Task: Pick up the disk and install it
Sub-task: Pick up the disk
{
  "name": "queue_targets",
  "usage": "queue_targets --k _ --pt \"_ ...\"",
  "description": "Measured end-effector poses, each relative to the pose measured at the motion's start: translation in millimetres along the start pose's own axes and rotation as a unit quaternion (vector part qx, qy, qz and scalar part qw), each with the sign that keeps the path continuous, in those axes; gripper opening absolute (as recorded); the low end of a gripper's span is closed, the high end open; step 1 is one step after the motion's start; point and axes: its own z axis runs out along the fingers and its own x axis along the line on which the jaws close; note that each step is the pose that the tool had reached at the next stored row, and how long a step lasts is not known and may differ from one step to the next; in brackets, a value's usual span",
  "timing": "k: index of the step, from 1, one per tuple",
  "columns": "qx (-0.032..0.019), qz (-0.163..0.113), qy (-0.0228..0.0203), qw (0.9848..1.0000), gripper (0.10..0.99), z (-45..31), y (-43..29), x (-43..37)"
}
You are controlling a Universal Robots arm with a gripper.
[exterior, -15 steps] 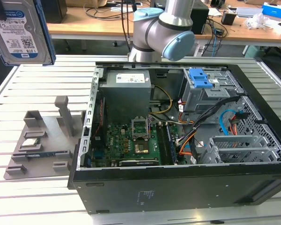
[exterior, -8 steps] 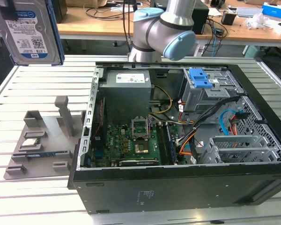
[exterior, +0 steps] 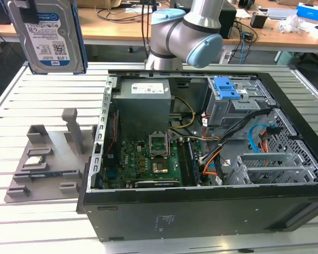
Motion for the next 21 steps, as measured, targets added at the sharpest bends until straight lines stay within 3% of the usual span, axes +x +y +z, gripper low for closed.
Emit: queue_targets --k 6,7,13,15,21 --pt "-0.0002 0.0 0.0 1.0 0.365 -1.1 -19.8 0.5" --pt "-0.0002 0.0 0.0 1.0 0.365 -1.7 -33.6 0.8" --pt "-0.0003 0.0 0.0 1.0 0.365 -2.7 -52.6 1.2" --pt "-0.0003 0.0 0.0 1.0 0.365 -3.5 -68.0 1.5" --pt "-0.0005 0.0 0.0 1.0 0.365 -4.7 -89.6 2.1"
